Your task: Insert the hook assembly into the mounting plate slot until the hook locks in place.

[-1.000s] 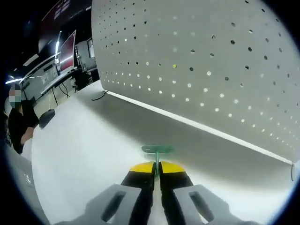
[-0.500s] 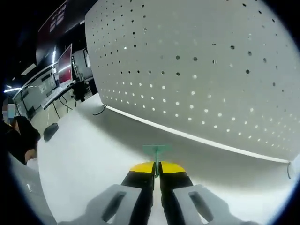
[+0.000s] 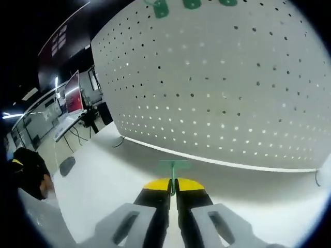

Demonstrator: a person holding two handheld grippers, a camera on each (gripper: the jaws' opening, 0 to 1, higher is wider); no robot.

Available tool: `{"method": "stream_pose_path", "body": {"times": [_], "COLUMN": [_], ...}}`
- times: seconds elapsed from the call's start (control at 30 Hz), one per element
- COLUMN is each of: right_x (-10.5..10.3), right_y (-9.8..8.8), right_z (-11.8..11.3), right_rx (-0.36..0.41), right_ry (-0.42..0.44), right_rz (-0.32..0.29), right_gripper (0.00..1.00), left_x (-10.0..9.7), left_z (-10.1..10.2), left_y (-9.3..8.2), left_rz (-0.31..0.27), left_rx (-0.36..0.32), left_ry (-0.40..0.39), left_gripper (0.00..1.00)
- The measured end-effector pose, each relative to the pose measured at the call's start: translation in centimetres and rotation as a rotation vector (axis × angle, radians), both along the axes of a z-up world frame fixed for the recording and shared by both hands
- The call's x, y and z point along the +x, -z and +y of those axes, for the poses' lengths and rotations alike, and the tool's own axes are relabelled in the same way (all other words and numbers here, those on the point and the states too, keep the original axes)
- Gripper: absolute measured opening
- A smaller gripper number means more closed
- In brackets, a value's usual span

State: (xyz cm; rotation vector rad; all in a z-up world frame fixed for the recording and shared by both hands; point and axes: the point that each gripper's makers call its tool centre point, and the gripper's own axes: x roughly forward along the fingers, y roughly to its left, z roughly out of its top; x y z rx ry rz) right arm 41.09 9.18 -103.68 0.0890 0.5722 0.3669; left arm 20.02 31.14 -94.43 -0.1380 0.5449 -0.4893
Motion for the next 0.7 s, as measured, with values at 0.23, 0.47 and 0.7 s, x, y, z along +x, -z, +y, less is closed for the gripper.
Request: {"method": "stream_pose_path", "body": {"times": [0.23,0.47,0.7], "right_x": [-1.6,-3.6,-7.2], "right_y": [-1.9,-3.1,-4.6], "right_z": [0.9,1.5,3.9], "right_rx": [0.115,0.267,0.476], "right_ry": [0.022,0.056,0.001], "right_rz": [0.006,0.054,0.145], "right_gripper": [0.0,0.0,0.0], "left_x": [0.7,2.8,5.2], "left_z": [-0.5,-1.8,-4.0], "left_y": [0.0,0.3,0.1], "left_rz": [-0.01,-0.023,-0.035], "left_rx": [0.007,0.02,0.023], "left_ry": [0.039,0.092,0.155], "left_gripper": [0.93,0.93,0.93]}}
